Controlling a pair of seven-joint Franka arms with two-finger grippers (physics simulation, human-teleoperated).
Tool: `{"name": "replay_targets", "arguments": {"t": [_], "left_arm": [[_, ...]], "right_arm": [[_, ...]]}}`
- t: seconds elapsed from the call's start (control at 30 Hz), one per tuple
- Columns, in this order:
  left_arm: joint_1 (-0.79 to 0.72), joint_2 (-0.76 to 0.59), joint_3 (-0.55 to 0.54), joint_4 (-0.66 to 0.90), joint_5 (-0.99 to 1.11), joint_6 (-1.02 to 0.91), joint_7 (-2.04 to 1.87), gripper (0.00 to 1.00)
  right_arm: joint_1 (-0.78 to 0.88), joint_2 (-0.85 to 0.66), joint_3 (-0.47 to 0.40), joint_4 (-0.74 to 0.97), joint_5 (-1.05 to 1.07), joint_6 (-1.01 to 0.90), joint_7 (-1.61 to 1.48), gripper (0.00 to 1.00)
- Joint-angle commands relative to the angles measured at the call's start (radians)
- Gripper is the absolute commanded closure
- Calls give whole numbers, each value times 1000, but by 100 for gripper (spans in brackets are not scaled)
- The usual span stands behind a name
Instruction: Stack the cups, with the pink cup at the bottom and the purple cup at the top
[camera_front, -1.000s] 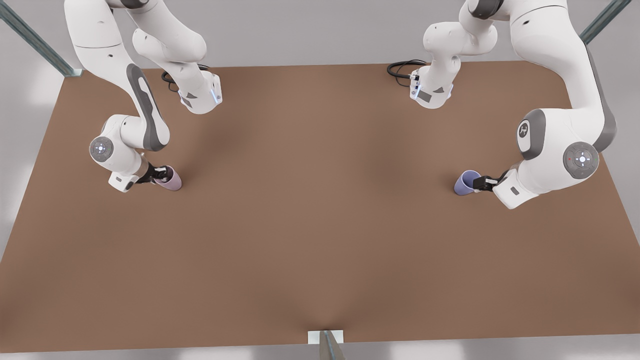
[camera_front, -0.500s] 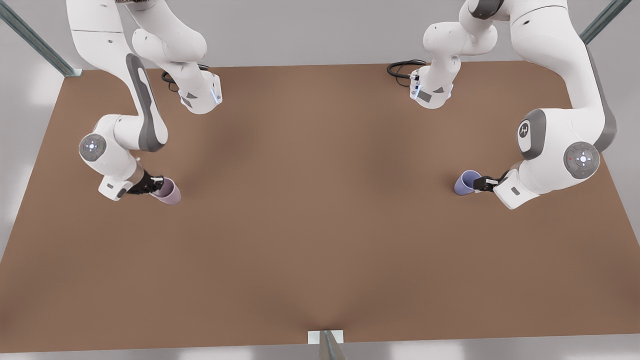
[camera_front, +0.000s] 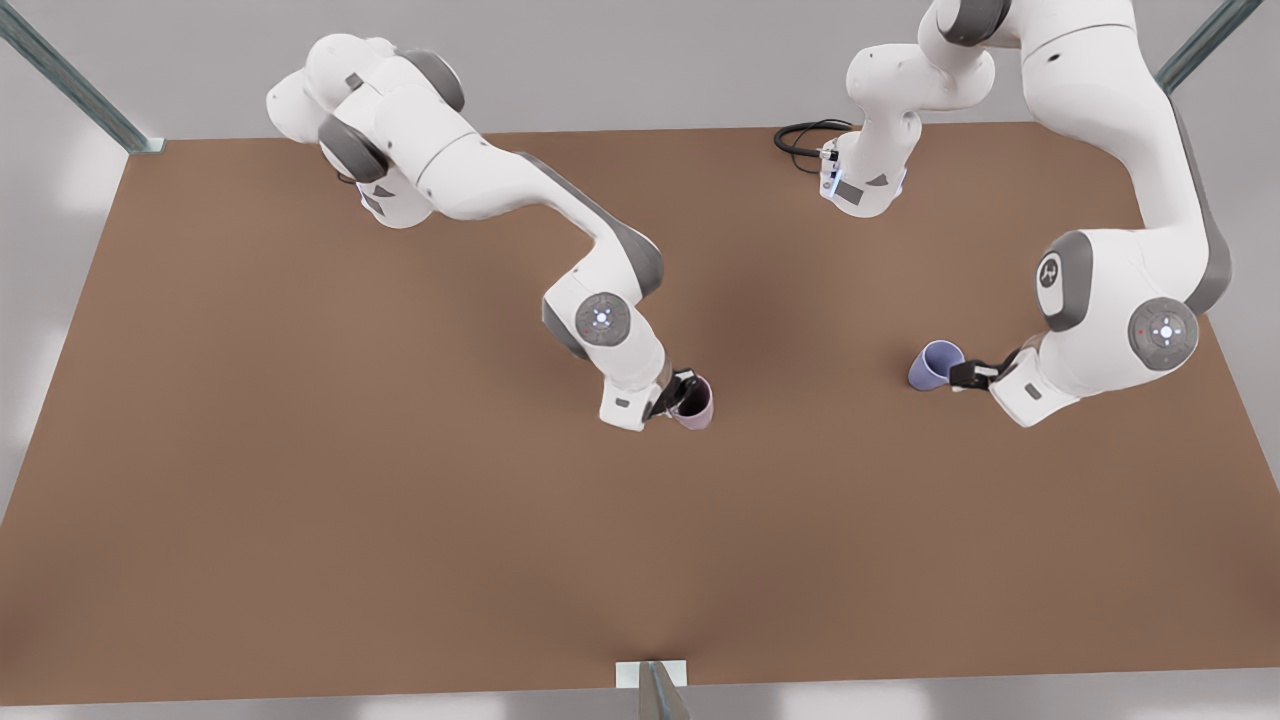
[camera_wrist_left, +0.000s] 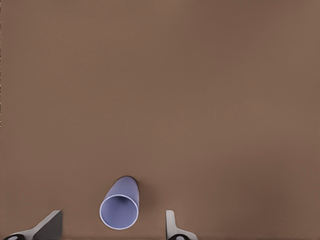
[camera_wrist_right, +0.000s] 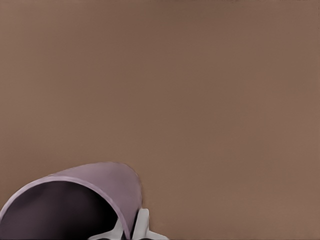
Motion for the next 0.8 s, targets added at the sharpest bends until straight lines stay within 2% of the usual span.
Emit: {"name": "replay_targets", "arguments": {"t": [0.0, 0.03, 0.07, 0.17, 0.27, 0.57, 0.63, 0.7, 0.77], "left_arm": [[0, -3, 7, -50, -1, 101, 11, 0], [-2, -28, 11, -127, -2, 170, 11, 0], [-2, -88, 11, -276, -2, 308, 11, 0], [0, -106, 14, -343, -2, 367, 20, 0], [-2, -140, 67, -457, -4, 457, 108, 0], [0, -129, 168, -650, -2, 680, 344, 0], [-2, -123, 187, -668, -2, 700, 385, 0], [-2, -121, 201, -696, -2, 736, 418, 0], [-2, -124, 202, -721, -2, 749, 419, 0]], "right_arm": [[41, 62, -44, 85, -23, -70, 899, 79], [60, 69, -47, 104, -23, -73, 910, 79], [64, 100, -50, 165, -23, -121, 925, 79], [73, 118, -69, 174, -24, -131, 930, 79], [78, 128, -72, 171, -26, -133, 931, 79], [113, 172, -98, 173, -24, -105, 939, 79], [113, 181, -96, 171, -24, -90, 953, 75], [113, 181, -96, 171, -23, -93, 956, 59], [113, 183, -96, 171, -23, -92, 956, 54]]}}
